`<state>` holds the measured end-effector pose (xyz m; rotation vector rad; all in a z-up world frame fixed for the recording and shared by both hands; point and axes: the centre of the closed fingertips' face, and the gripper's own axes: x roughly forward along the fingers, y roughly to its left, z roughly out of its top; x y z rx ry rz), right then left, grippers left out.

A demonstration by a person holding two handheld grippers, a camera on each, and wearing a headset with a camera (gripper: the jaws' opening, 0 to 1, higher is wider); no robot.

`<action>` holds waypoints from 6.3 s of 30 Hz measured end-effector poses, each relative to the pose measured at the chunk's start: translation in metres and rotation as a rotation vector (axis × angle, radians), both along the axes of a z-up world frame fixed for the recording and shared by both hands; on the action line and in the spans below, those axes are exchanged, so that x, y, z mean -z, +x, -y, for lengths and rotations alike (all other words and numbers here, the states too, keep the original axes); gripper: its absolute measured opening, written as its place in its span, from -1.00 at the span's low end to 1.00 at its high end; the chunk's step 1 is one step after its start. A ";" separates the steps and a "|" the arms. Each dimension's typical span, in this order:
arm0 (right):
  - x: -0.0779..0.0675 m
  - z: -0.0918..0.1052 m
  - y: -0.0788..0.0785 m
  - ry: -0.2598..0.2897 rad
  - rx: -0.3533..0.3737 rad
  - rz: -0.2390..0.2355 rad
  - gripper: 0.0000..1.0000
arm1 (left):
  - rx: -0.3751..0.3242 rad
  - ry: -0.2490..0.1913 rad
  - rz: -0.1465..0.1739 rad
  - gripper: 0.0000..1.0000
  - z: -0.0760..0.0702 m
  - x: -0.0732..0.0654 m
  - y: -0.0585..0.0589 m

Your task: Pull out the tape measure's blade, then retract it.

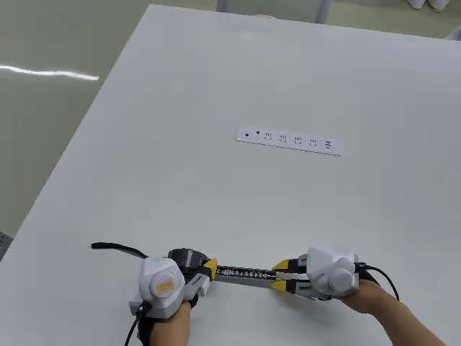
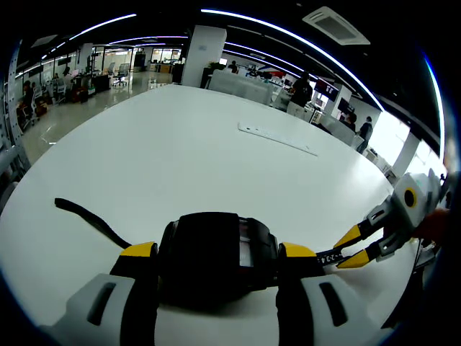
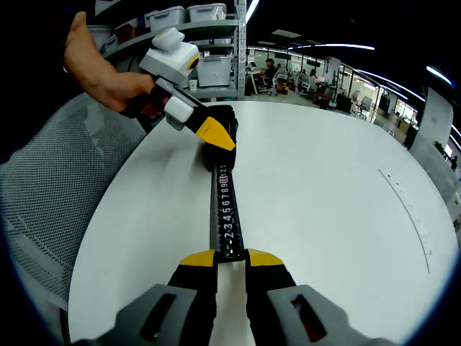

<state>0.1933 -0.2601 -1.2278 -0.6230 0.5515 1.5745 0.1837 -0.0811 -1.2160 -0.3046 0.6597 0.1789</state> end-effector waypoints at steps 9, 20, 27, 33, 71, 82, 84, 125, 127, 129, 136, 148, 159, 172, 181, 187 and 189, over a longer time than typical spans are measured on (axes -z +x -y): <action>0.000 -0.006 -0.001 0.004 -0.007 -0.001 -0.75 | -0.001 -0.006 0.000 0.27 0.000 0.000 0.000; 0.002 -0.017 -0.002 0.017 -0.011 -0.005 -0.75 | -0.004 -0.012 -0.001 0.27 -0.001 0.001 0.000; 0.002 -0.022 -0.004 0.022 -0.015 -0.009 -0.75 | -0.002 -0.010 -0.001 0.27 -0.001 0.001 0.001; 0.005 -0.028 -0.005 0.024 -0.020 -0.012 -0.75 | -0.002 -0.011 -0.001 0.27 -0.001 0.001 0.000; 0.006 -0.061 -0.009 0.052 -0.035 -0.027 -0.76 | -0.009 -0.028 -0.006 0.27 -0.001 0.000 0.000; 0.006 -0.069 -0.012 0.055 -0.043 -0.032 -0.76 | -0.004 -0.031 -0.005 0.27 0.000 -0.001 0.000; 0.006 -0.070 -0.012 0.056 -0.043 -0.034 -0.76 | -0.003 -0.031 -0.005 0.27 0.000 -0.001 0.000; 0.006 -0.113 -0.021 0.087 -0.073 -0.039 -0.76 | -0.005 -0.074 0.000 0.27 -0.002 -0.002 -0.001; 0.005 -0.115 -0.022 0.088 -0.077 -0.039 -0.76 | -0.005 -0.075 0.001 0.27 -0.002 -0.002 -0.001; 0.005 -0.118 -0.022 0.089 -0.080 -0.038 -0.76 | -0.006 -0.078 0.002 0.27 -0.002 -0.002 -0.001; 0.005 -0.120 -0.023 0.082 -0.103 -0.026 -0.75 | -0.007 -0.082 0.004 0.27 -0.002 -0.002 0.000; 0.007 -0.121 -0.023 0.082 -0.074 -0.027 -0.75 | -0.001 -0.077 0.010 0.28 -0.002 -0.001 0.000; 0.014 -0.120 -0.024 0.059 -0.059 -0.027 -0.73 | 0.027 -0.087 -0.007 0.30 0.003 0.004 0.000; 0.013 -0.119 -0.024 0.066 -0.027 -0.050 -0.73 | 0.046 -0.107 -0.005 0.30 0.005 0.004 -0.001; 0.014 -0.119 -0.025 0.065 -0.026 -0.041 -0.73 | 0.058 -0.112 -0.010 0.31 0.006 0.004 -0.001; 0.013 -0.119 -0.023 0.063 -0.011 -0.041 -0.67 | 0.063 -0.132 -0.037 0.33 0.006 0.006 0.000; 0.013 -0.119 -0.021 0.060 -0.005 -0.034 -0.63 | 0.077 -0.124 -0.042 0.33 0.007 0.006 -0.002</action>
